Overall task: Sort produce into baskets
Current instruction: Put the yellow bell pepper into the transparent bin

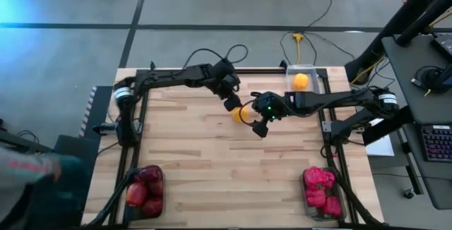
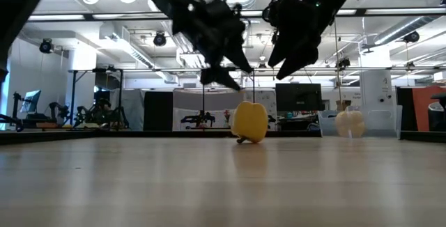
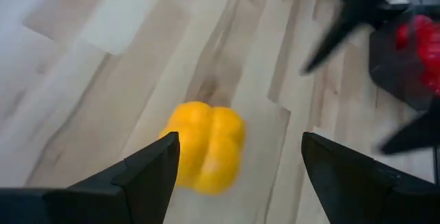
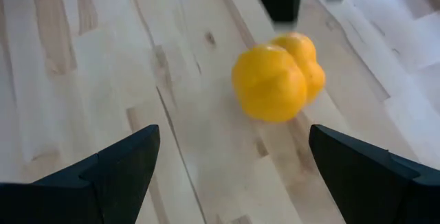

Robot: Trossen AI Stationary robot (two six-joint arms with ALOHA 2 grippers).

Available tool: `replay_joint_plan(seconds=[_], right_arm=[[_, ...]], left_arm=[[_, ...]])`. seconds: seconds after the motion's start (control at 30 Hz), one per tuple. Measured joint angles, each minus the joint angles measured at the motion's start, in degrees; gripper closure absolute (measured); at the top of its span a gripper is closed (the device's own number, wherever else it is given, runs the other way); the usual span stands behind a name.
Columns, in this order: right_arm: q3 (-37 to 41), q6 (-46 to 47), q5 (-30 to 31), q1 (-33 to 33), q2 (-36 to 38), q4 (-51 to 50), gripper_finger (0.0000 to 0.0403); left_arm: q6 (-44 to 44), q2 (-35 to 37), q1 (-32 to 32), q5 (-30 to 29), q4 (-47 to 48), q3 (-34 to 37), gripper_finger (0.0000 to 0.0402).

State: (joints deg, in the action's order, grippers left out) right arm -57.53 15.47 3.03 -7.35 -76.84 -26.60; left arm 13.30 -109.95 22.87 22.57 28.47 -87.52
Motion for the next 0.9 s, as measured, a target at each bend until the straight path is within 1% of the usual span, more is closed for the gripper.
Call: replay_joint_plan(seconds=[0.1, 0.17, 0.23, 0.4, 0.53, 0.6, 0.7, 0.8, 0.9], right_arm=[[-0.98, 0.00, -0.04, 0.00, -2.27, -0.13, 0.0037], [-1.87, 0.80, -0.52, 0.00, -3.77, -0.25, 0.0037], [-3.24, -0.78, -0.63, -0.05, -5.31, -0.56, 0.0037], [-9.65, -12.60, -1.53, -0.60, -9.78, -3.21, 0.0037], [-16.13, -21.37, -1.55, -2.74, -15.55, -11.82, 0.0037], [-19.50, -23.19, -1.91, -4.34, -18.68, -16.70, 0.0037], [-23.99, -27.18, -3.01, -6.48, -22.03, -21.92, 0.0037], [-27.31, -30.66, -3.81, -7.88, -23.72, -22.44, 0.0037], [-29.07, -31.96, -6.72, -9.51, -24.97, -22.20, 0.0037]], left_arm=[[1.20, 6.83, -2.26, -4.07, -0.01, 3.84, 0.0116], [2.70, 12.56, -4.42, -7.29, 0.03, 8.03, 0.0116], [4.34, 19.03, -7.16, -10.41, -1.03, 13.22, 0.0116], [12.80, 34.58, -16.81, -18.75, -4.86, 29.20, 0.0116], [19.13, 43.88, -26.49, -25.17, -13.91, 42.25, 0.0116], [23.35, 46.65, -30.98, -27.14, -20.90, 47.91, 0.0116], [29.81, 48.94, -36.75, -31.00, -30.97, 53.95, 0.0116], [32.65, 49.11, -40.98, -35.74, -36.35, 57.74, 0.0116], [32.76, 48.79, -42.77, -37.27, -41.95, 59.71, 0.0116]])
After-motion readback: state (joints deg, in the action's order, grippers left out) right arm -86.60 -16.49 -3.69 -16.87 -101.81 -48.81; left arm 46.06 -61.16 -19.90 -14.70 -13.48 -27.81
